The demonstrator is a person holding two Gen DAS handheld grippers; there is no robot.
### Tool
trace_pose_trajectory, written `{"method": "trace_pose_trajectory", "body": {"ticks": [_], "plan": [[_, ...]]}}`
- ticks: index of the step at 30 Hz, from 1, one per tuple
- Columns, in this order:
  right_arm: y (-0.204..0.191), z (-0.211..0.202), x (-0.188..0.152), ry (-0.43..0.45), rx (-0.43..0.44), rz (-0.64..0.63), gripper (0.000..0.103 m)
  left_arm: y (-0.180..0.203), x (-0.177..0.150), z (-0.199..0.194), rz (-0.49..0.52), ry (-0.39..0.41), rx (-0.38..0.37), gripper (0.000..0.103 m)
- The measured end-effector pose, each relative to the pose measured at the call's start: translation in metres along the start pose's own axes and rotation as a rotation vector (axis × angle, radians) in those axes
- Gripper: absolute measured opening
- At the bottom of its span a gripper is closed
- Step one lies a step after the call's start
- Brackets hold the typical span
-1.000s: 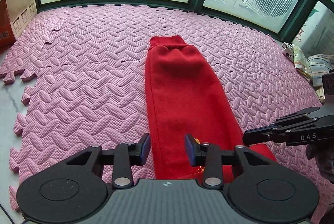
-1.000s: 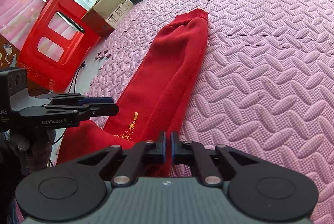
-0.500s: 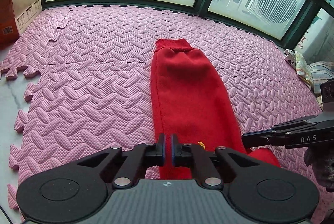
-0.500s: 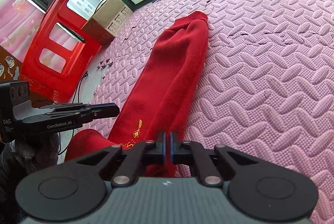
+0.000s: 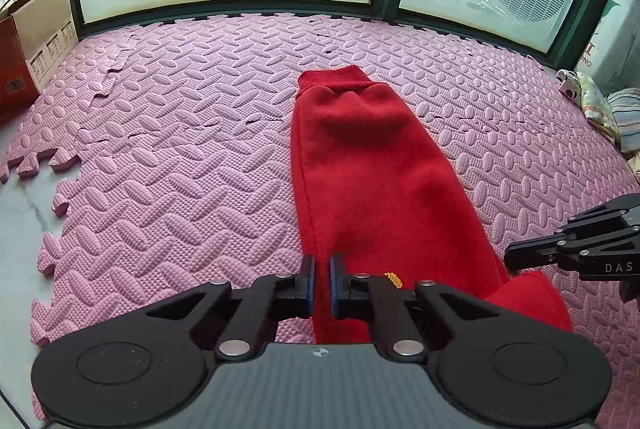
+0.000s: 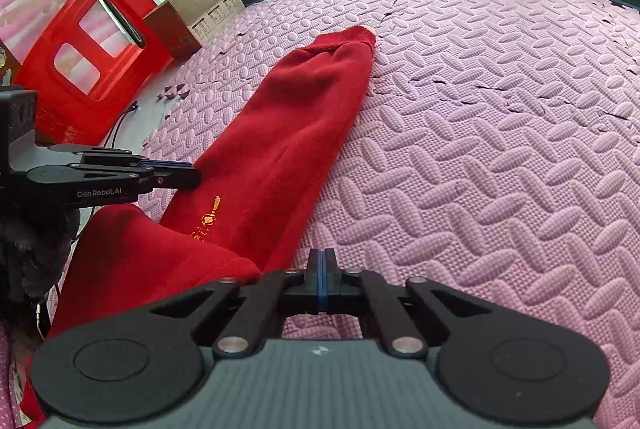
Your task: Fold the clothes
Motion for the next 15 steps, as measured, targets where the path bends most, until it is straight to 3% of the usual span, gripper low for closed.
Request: {"method": "trace_pose_trajectory", "body": {"ticks": [4, 6, 11, 13, 14, 15], "plan": [[-0.005, -0.007, 0.013, 0.027, 0.08, 0.012, 0.002, 0.0, -0.001, 0.001, 0.003, 0.0, -0.006, 0.008], [-0.007, -0.002, 0.022, 0.025, 0.111, 0.04, 0.011, 0.002, -0.001, 0.002, 0.005, 0.0, -0.001, 0.008], [-0.005, 0.025, 0.021, -0.04, 0.139, 0.111, 0.018, 0.002, -0.001, 0.001, 0.007, 0.004, 0.001, 0.008], [-0.009, 0.025, 0.019, -0.016, 0.125, 0.079, 0.014, 0.002, -0.001, 0.001, 0.015, 0.007, 0.003, 0.008], [-0.011, 0.024, 0.018, -0.007, 0.106, 0.057, 0.001, 0.002, -0.001, 0.001, 0.016, 0.009, 0.003, 0.008], [-0.012, 0.022, 0.017, -0.004, 0.089, 0.043, 0.0, 0.001, -0.001, 0.0, 0.015, 0.011, 0.004, 0.008]]}}
Point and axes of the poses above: each gripper's, at about its wrist camera, not at the fingertips, and z roughly the way its jaws point, y to its right, x to its top, the point moved 4 cm from there along z, roughly the way its jaws point, and after that the axes turned 6 degrees about -z, right-handed, at the moved point
